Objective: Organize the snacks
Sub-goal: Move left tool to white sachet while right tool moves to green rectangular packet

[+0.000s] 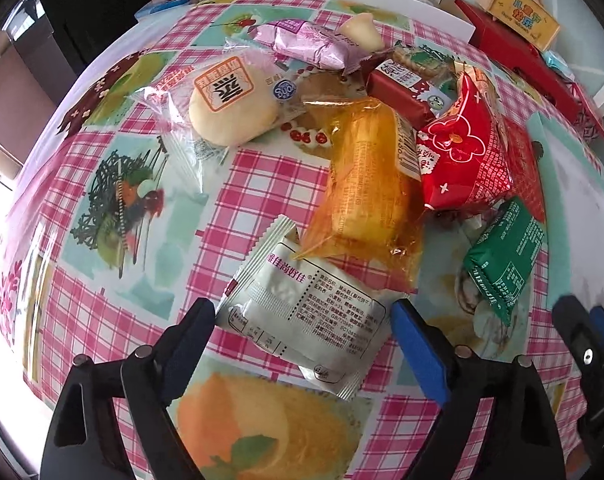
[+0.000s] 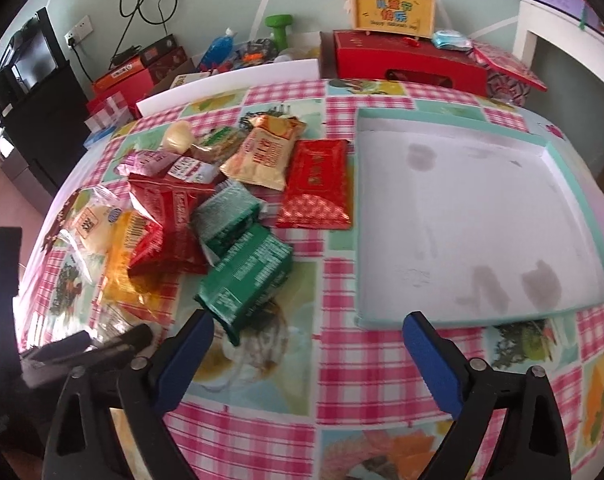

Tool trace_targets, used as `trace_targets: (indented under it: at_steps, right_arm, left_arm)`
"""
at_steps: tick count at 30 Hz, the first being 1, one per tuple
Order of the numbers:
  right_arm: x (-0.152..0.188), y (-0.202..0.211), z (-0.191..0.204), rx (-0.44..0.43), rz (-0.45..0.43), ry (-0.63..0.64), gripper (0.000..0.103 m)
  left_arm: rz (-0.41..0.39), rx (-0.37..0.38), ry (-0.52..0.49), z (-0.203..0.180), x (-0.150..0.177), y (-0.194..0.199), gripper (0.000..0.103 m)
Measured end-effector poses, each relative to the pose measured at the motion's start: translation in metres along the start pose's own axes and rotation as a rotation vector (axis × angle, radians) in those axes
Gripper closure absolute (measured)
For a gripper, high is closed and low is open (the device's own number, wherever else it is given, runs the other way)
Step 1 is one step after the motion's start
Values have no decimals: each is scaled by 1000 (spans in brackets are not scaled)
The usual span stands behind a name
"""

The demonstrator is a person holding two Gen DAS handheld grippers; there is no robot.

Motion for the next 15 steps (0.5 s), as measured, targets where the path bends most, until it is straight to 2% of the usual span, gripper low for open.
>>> trace_targets:
  at_steps: [3,9,11,15]
  right_arm:
    - [-7,-6,8,-14,3,11,12]
    - [-21,-23,20,-41,30,25,16]
    - [-25,-32,22,-44,51,22,21]
    - [-28,-48,20,-44,91,7,22]
  left_arm:
    - [-10,4,-6,-1,-4,1,20]
    - [-11,16,-13,-7,-3,-2,20]
    - [-11,18,-14,-5,-3,-2,20]
    - [-14,20,-16,-5,-5,0,20]
Point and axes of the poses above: each gripper's, at about its wrist camera, not at the fingertips, and y roughly against the way its jaws point, z to its left, x to its underside, the point moved 5 cm from there along -y, roughly the way its jaws point, and after that the axes turned 11 degrees about -x, right-handed, at the moved point
